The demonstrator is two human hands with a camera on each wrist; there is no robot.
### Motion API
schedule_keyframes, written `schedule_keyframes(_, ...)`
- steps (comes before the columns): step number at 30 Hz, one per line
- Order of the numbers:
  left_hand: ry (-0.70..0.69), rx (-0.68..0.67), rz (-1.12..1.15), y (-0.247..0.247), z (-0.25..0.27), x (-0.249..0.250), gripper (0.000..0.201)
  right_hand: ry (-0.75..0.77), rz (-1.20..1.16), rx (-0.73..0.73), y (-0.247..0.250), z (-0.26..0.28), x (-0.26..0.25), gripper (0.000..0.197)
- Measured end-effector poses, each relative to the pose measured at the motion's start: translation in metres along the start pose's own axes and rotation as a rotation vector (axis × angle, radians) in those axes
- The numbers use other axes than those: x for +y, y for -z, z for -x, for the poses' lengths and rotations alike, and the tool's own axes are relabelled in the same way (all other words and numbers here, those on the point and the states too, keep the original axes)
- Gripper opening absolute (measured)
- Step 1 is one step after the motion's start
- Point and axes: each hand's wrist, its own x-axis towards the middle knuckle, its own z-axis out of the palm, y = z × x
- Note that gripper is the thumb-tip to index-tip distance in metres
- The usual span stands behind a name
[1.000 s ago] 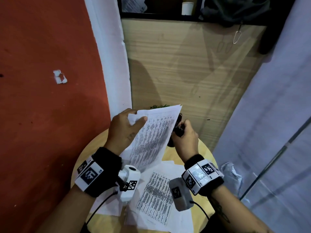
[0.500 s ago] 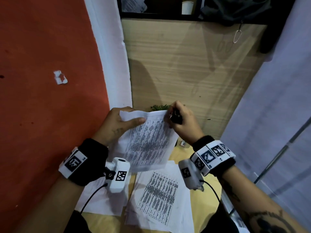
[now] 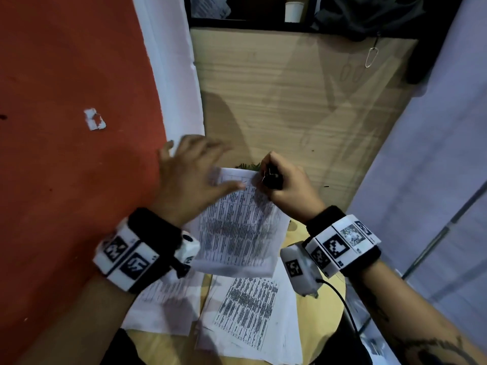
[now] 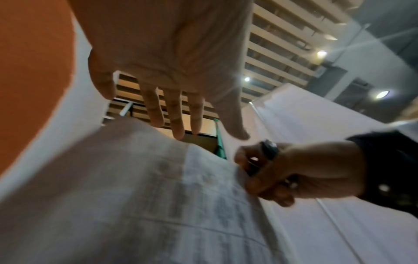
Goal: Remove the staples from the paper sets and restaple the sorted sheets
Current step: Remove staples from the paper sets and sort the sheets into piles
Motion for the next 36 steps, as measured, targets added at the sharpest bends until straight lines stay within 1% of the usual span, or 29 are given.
schedule_keyframes(1,-0.016,-0.064,-0.037,-0.005,-0.002,0.008,0.068,0.006,-0.003,-0.004,0.000,0.001,-0.001,0.022)
schedule_keyframes(3,0.002,-0.168,-0.053,-0.014,-0.007,0.013,0.054,0.015,-0.012,0.004,0.002,0.003,-0.002,0.019)
schedule_keyframes(4,0.015,-0.200,-0.011,-0.018,-0.009,0.011,0.048,0.022,-0.014,0.011,0.003,0.004,-0.001,0.019)
schedule_keyframes(6,0.038,-0.262,0.225,-0.023,-0.010,0.005,0.043,0.046,-0.010,0.039,0.005,0.006,-0.001,0.022)
schedule_keyframes(8,0.059,-0.305,0.461,-0.025,-0.010,0.002,0.039,0.059,-0.034,0.121,0.005,0.010,-0.001,0.024)
schedule_keyframes(9,0.067,-0.310,0.521,-0.026,-0.011,0.001,0.034,0.050,-0.062,0.190,0.005,0.013,-0.001,0.026)
schedule_keyframes(11,0.085,-0.314,0.580,-0.025,-0.010,-0.001,0.022,-0.020,-0.126,0.329,0.006,0.020,-0.003,0.040)
schedule_keyframes(12,0.091,-0.319,0.608,-0.024,-0.009,-0.001,0.014,-0.063,-0.160,0.372,0.007,0.025,-0.005,0.046)
schedule_keyframes(13,0.094,-0.325,0.639,-0.023,-0.008,-0.003,0.009,-0.094,-0.196,0.386,0.007,0.030,-0.007,0.050)
schedule_keyframes(15,0.114,-0.333,0.702,-0.022,-0.006,-0.005,0.006,-0.134,-0.241,0.326,0.005,0.040,-0.010,0.050)
schedule_keyframes(16,0.124,-0.331,0.719,-0.022,-0.006,-0.006,0.004,-0.145,-0.221,0.276,0.003,0.044,-0.010,0.050)
schedule_keyframes(18,0.128,-0.312,0.725,-0.023,-0.006,-0.007,0.008,-0.138,-0.144,0.212,0.000,0.047,-0.011,0.054)
schedule_keyframes(19,0.127,-0.302,0.720,-0.023,-0.006,-0.006,0.009,-0.102,-0.117,0.209,0.000,0.046,-0.012,0.055)
schedule_keyframes(21,0.124,-0.292,0.714,-0.021,-0.007,-0.003,0.006,0.035,-0.026,0.223,0.000,0.042,-0.016,0.053)
schedule_keyframes(22,0.126,-0.286,0.710,-0.021,-0.007,-0.001,0.010,0.099,0.027,0.216,0.001,0.039,-0.018,0.051)
schedule_keyframes(25,0.131,-0.281,0.704,-0.021,-0.009,0.002,0.012,0.184,0.112,0.161,0.001,0.032,-0.023,0.046)
schedule_keyframes(28,0.141,-0.302,0.735,-0.021,-0.011,0.003,0.024,0.295,0.204,0.163,0.002,0.029,-0.024,0.041)
schedule_keyframes(29,0.145,-0.314,0.755,-0.020,-0.011,0.003,0.023,0.329,0.238,0.170,0.004,0.028,-0.025,0.040)
schedule_keyframes(31,0.145,-0.342,0.783,-0.019,-0.011,0.005,0.014,0.371,0.281,0.179,0.006,0.028,-0.027,0.039)
schedule_keyframes(32,0.145,-0.351,0.792,-0.019,-0.011,0.005,0.014,0.384,0.289,0.181,0.007,0.028,-0.028,0.039)
schedule_keyframes(34,0.142,-0.363,0.794,-0.020,-0.011,0.006,0.022,0.401,0.304,0.182,0.007,0.027,-0.027,0.042)
schedule_keyframes(36,0.137,-0.372,0.793,-0.019,-0.012,0.007,0.025,0.418,0.316,0.170,0.007,0.026,-0.026,0.043)
